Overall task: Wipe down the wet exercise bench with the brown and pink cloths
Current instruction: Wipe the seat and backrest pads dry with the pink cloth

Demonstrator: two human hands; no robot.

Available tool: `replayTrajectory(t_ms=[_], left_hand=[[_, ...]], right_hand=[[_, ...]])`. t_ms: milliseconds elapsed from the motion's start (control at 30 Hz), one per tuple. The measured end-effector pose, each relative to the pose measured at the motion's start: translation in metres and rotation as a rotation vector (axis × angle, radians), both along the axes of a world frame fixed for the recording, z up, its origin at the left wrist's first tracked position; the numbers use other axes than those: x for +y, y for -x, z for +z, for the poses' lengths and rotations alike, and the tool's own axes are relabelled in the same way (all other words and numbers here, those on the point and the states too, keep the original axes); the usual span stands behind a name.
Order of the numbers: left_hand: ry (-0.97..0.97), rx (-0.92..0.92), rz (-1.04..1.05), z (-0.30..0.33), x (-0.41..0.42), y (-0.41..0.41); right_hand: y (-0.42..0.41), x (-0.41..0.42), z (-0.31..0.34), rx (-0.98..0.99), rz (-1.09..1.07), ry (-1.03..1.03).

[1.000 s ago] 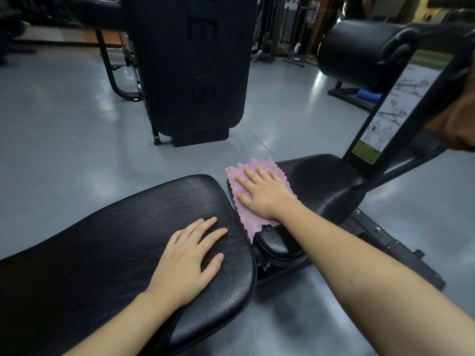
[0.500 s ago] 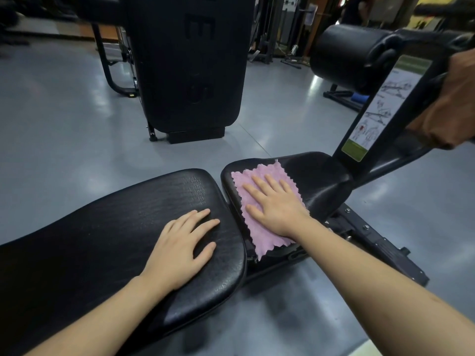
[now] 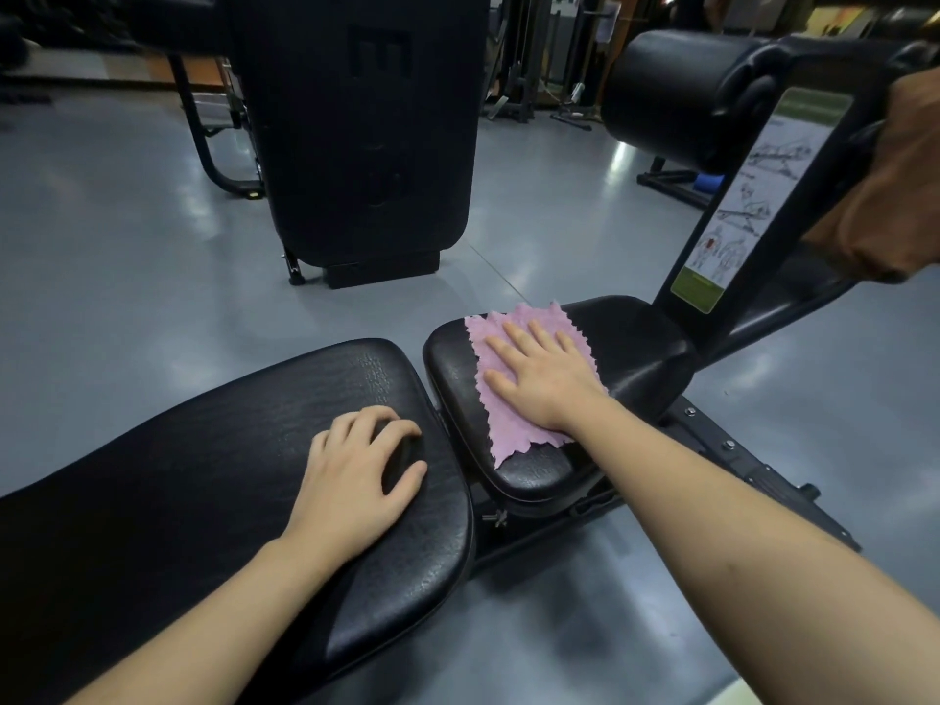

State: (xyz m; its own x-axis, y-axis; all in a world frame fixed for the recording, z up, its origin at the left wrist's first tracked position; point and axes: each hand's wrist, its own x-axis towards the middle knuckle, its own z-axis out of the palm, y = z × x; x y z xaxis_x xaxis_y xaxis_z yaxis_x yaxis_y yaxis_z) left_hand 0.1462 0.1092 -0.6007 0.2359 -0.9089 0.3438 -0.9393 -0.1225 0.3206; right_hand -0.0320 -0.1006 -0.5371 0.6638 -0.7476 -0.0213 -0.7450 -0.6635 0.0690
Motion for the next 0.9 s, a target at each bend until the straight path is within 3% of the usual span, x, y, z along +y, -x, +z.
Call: replayTrajectory(t_ms=[267,700,900], left_hand=[[0.0,-0.001,0.016,0.0,0.002,0.002],[0.017,0.022,0.012,-0.003,-0.001,0.003],[0.014,0.024,0.007,-0.002,-0.001,0.003]], right_hand=[[0.073,-0.038,0.01,-0.047,-0.191,0.037],[0.067,-0.066,0.014,-0.052,-0.272,0.047],[0.058,-0.022,0.005,-0.05,-0.212,0.041]])
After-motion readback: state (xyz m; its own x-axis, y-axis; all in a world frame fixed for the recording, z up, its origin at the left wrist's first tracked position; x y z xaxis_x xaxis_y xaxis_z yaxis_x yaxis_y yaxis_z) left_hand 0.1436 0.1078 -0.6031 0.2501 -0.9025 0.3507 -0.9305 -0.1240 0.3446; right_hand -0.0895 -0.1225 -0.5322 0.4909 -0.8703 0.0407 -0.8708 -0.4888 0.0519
